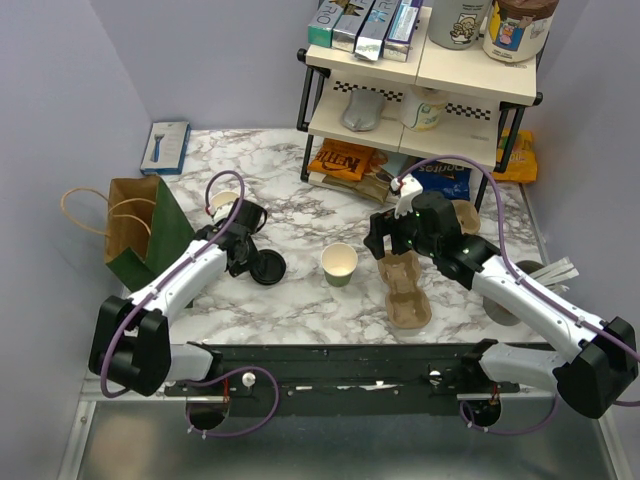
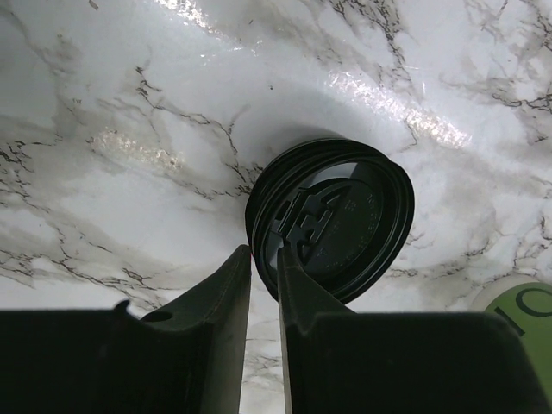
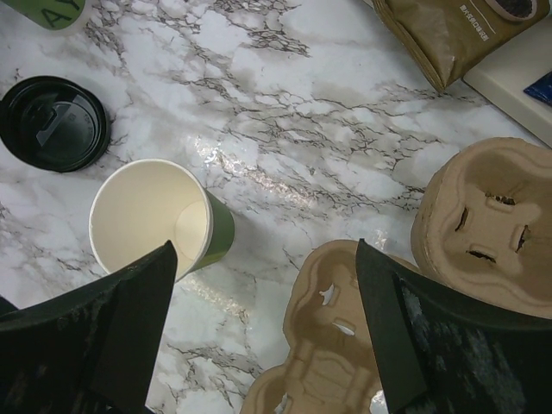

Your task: Pack the takeout coffee

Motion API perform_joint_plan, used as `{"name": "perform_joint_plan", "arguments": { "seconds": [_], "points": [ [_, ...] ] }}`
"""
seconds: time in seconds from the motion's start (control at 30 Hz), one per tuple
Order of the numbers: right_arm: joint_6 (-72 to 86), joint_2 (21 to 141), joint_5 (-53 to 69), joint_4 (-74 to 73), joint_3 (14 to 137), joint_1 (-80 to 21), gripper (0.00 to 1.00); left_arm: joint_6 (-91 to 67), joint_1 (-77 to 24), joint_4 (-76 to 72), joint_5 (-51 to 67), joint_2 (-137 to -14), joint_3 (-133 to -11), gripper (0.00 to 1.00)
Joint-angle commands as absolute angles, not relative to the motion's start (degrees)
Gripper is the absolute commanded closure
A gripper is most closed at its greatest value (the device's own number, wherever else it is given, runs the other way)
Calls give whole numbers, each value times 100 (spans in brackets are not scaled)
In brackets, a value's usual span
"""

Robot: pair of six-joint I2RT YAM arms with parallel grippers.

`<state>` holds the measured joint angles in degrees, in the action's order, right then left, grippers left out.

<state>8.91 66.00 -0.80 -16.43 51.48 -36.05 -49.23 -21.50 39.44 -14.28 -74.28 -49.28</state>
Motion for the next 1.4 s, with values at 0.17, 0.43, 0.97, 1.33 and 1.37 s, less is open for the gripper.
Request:
{"name": "perform_joint_plan", "arguments": {
  "seconds": [0.17,0.43,0.97,1.33,1.37],
  "points": [
    [800,6653,-211,-1749,5142,-3639,8,-4896,-2171,4017,-1512,-7585,-5115,77],
    [809,6688,-246,-1767,5142,-3647,8,-4878,-2162,4113,-1494,-7603,-5150,82],
    [817,6759,-299,-1863,5194,-3639,8,-4834,-2162,4105,-1433,-7734,-5168,87],
    [800,6812,-202,-1898,5221,-3639,8,-4816,-2162,4070,-1248,-7612,-5186,100],
    [765,6812,-176,-1898,5221,-3647,8,-4816,-2171,4035,-1196,-7585,-5142,100]
  ]
}}
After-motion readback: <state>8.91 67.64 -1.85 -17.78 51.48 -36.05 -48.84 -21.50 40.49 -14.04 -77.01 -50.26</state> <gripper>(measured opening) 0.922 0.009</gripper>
